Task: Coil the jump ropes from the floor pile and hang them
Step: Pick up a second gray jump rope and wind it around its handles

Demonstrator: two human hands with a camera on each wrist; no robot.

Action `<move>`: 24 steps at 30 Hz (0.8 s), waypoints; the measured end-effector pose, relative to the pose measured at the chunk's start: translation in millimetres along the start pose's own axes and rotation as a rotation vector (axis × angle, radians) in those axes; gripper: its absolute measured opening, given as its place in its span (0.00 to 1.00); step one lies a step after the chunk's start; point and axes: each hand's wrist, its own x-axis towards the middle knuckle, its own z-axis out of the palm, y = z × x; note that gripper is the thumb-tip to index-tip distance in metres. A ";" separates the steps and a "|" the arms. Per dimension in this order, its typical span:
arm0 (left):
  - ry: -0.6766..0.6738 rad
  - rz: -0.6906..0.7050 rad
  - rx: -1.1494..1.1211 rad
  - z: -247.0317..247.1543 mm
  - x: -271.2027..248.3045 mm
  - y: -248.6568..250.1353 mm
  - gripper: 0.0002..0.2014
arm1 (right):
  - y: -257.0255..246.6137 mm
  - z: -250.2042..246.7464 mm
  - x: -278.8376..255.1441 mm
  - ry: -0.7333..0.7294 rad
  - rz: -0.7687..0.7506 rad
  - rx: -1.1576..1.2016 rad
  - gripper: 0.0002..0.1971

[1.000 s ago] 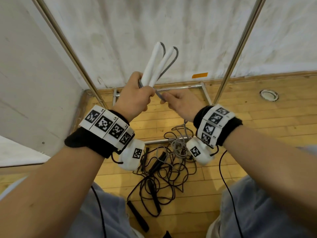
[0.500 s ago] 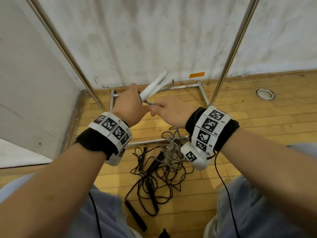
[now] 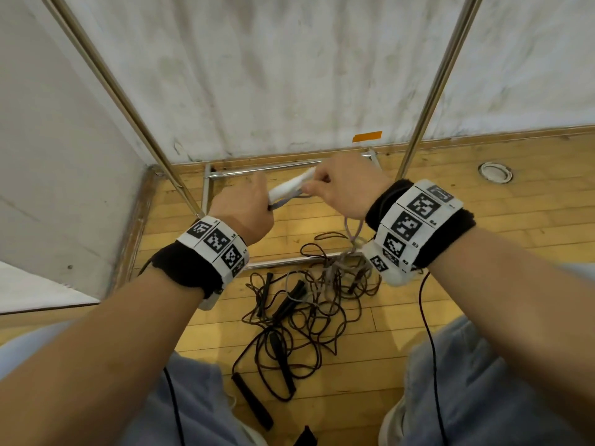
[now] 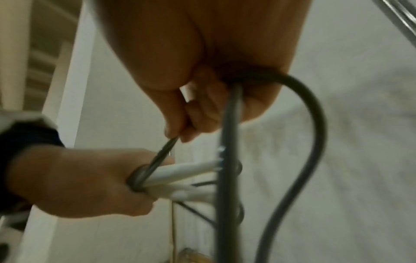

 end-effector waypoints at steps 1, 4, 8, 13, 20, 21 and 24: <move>-0.033 0.028 0.022 1.0 -1.8 3.2 0.09 | 1.4 -1.6 2.7 0.052 0.002 -0.056 0.20; -0.098 0.181 -0.012 2.4 -9.3 10.3 0.09 | 7.7 -5.2 9.8 0.167 0.008 -0.109 0.23; -0.061 0.356 -0.194 -11.1 -18.4 8.0 0.09 | 25.7 -20.6 13.5 0.097 0.047 0.278 0.25; 0.010 0.393 -0.409 -29.0 -30.6 12.2 0.09 | 38.3 -25.4 13.9 -0.018 0.062 0.581 0.17; 0.169 0.246 -0.842 -48.3 -32.9 20.4 0.16 | 12.2 27.1 11.0 -0.005 0.106 1.245 0.19; 0.185 0.225 -0.878 -49.1 -32.3 21.2 0.17 | 6.8 35.0 9.9 -0.012 0.121 1.288 0.17; 0.215 0.151 -0.938 -48.1 -24.8 16.3 0.18 | -4.4 46.2 7.7 0.013 0.162 1.218 0.17</move>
